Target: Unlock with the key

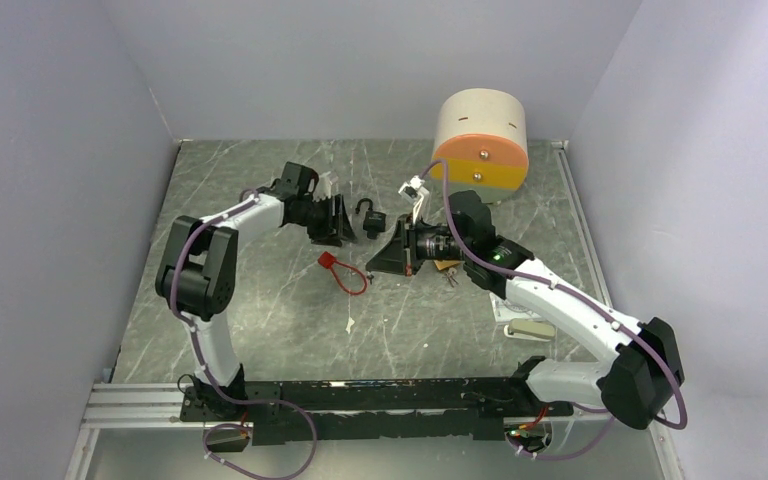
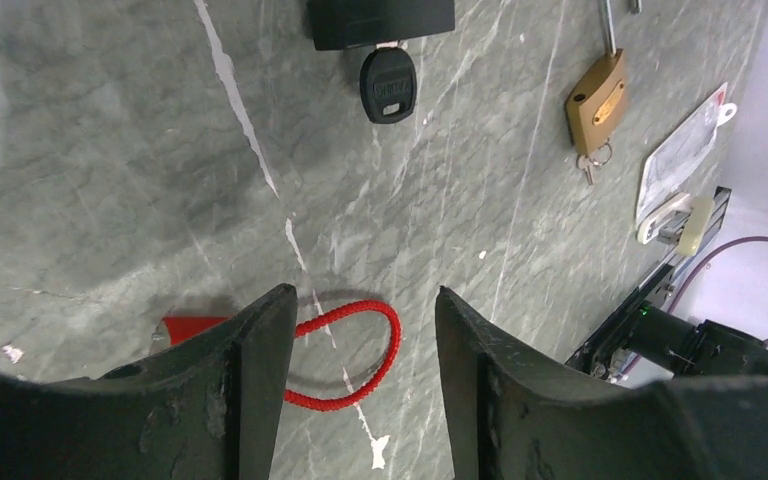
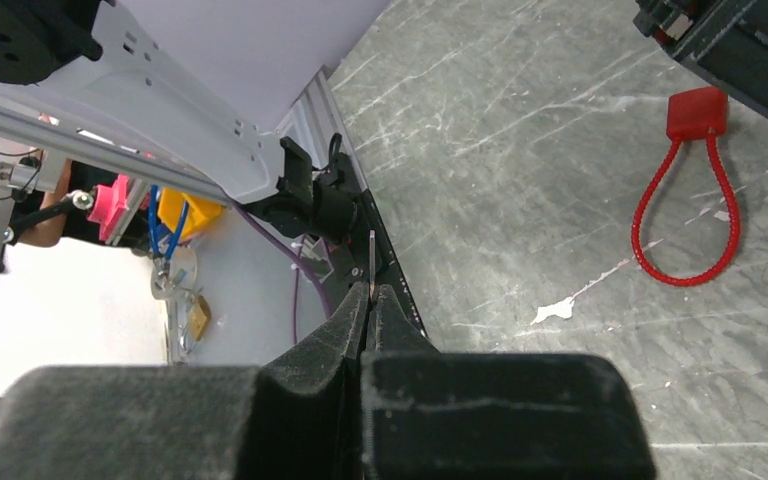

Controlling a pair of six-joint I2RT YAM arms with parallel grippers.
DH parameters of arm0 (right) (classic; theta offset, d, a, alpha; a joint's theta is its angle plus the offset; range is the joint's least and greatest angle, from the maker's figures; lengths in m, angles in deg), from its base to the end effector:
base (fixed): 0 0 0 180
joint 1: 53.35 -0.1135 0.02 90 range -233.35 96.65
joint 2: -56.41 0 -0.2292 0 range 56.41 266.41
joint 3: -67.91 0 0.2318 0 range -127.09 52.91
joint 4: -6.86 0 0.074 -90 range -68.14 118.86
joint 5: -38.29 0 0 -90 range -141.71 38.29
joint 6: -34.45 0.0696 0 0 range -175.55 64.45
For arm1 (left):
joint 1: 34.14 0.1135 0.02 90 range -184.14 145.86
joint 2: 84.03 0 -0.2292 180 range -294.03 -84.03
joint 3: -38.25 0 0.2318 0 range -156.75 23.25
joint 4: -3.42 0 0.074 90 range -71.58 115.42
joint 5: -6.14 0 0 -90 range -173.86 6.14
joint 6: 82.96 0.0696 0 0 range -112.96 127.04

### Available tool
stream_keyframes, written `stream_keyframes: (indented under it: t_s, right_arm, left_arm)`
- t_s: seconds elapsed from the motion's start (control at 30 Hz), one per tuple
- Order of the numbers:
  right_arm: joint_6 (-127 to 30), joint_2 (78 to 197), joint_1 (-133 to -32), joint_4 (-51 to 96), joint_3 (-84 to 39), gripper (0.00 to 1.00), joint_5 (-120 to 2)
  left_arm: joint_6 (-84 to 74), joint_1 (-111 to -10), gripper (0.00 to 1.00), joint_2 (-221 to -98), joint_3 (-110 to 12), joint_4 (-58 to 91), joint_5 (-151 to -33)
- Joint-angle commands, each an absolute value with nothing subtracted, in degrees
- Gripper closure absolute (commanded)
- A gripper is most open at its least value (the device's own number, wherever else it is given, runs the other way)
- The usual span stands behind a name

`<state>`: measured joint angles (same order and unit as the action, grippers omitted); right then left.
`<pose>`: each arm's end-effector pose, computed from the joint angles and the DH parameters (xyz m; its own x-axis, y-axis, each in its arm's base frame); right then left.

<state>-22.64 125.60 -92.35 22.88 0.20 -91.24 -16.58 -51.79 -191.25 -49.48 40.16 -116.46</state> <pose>0.1991 0.2182 0.2834 -0.7162 -0.0408 -0.6967 -0.6766 0.2853 0.6789 0.3508 -0.1510 0.1448 -0.9425 -0.0543 -0.3298 0.1781 0.7533 -0.6331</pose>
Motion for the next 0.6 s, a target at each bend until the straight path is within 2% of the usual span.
stream_keyframes:
  t_s: [0.0, 0.17, 0.43, 0.57]
  right_arm:
    - [-23.92, 123.69, -92.09, 22.32, 0.75, 1.00, -92.30]
    - [-24.34, 123.78, -92.06, 23.21, 0.00, 1.00, -94.43]
    - [-24.63, 124.12, -92.03, 22.27, 0.30, 1.00, -96.71]
    - [-24.80, 124.65, -92.07, 22.04, 0.26, 1.00, -97.00]
  left_arm:
    - [-16.24, -52.16, 0.42, -193.51, -48.70, 36.08, -117.33]
    - [-17.74, -52.51, 0.42, -196.74, -48.85, 35.69, -115.03]
    - [-20.74, -52.75, 0.39, -192.72, -46.00, 46.06, -99.69]
    - [-22.13, -54.27, 0.38, -189.33, -42.16, 47.75, -99.28]
